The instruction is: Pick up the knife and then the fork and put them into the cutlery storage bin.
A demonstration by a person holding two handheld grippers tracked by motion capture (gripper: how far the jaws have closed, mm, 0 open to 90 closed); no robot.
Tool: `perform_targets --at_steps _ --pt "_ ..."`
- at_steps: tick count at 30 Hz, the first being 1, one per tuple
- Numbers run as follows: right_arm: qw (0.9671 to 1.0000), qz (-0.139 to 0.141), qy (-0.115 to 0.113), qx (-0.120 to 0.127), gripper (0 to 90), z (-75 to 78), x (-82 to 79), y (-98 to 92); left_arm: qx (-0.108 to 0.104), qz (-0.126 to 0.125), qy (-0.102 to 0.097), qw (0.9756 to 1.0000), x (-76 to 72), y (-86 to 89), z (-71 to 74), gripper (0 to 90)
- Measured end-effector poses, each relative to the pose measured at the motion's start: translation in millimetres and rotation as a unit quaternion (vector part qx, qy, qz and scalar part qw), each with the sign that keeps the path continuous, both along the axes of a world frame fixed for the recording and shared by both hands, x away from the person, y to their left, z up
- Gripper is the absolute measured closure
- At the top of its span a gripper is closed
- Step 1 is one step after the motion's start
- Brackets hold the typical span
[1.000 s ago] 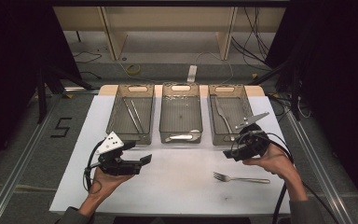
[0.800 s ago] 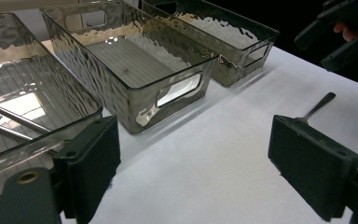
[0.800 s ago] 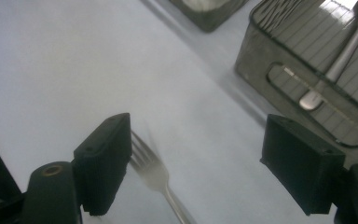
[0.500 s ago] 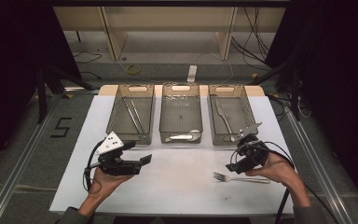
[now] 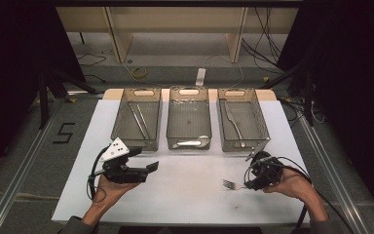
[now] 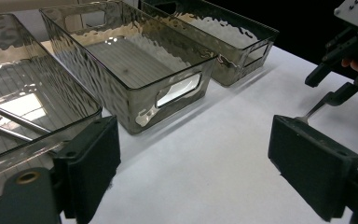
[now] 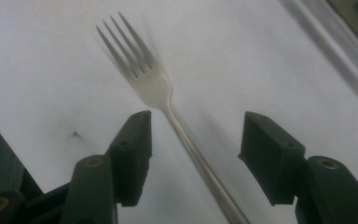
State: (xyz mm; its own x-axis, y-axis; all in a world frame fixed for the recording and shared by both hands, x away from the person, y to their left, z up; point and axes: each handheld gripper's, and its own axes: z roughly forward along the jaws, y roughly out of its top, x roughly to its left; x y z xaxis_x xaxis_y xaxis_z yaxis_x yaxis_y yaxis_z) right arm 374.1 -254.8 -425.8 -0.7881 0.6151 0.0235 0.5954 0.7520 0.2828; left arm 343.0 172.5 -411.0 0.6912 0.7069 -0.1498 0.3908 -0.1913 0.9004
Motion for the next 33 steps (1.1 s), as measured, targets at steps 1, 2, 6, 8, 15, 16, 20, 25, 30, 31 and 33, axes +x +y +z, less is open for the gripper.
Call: perform_targets --at_steps 1,2,6,8,15,16,20,25,30,31,33 --pt "1.0 0.0 0.003 -0.003 46.3 -1.6 -0.6 -0.3 0.001 0.0 0.0 1.0 0.0 0.0 0.0 16.2" --pt "1.0 0.002 0.004 -0.007 46.8 -3.3 -0.8 -0.9 0.0 0.0 0.0 1.0 -0.1 0.0 0.0 16.3" --pt "0.9996 0.003 0.012 -0.027 50.5 -10.0 -2.3 -0.9 0.0 0.0 -0.001 1.0 -0.3 0.0 0.2 16.2" --pt "0.9994 0.007 0.012 -0.033 51.7 -12.4 -2.2 -0.6 0.0 0.001 -0.001 1.0 -0.3 -0.3 0.1 16.3" --pt "0.9981 0.02 0.017 -0.056 56.8 -19.0 -2.6 2.7 0.0 -0.001 -0.001 1.0 -0.6 -0.7 0.1 16.2" --pt "0.9981 0.022 0.018 -0.055 57.5 -19.9 -2.7 3.2 0.0 -0.001 -0.002 1.0 -0.7 -0.7 0.2 16.3" --pt "0.9976 0.029 0.022 -0.059 62.0 -22.2 -2.6 4.2 0.0 -0.001 -0.002 1.0 -0.5 -0.4 0.4 16.3" --pt "0.9971 0.029 0.026 -0.066 66.2 -24.1 -1.8 4.6 0.0 -0.001 -0.002 1.0 -0.4 -0.5 0.3 16.3" --pt "0.9964 0.033 0.023 -0.075 69.2 -25.1 -1.3 5.6 0.0 0.0 -0.002 1.0 -0.3 -0.5 0.3 16.2" --pt "0.9964 0.033 0.021 -0.075 69.6 -25.4 -1.5 6.0 0.0 -0.001 -0.002 1.0 -0.4 -0.5 0.3 16.3" --pt "0.9961 0.035 0.022 -0.078 70.8 -25.4 -1.7 6.8 0.0 -0.001 -0.002 1.0 -0.5 -0.5 0.3 16.3"
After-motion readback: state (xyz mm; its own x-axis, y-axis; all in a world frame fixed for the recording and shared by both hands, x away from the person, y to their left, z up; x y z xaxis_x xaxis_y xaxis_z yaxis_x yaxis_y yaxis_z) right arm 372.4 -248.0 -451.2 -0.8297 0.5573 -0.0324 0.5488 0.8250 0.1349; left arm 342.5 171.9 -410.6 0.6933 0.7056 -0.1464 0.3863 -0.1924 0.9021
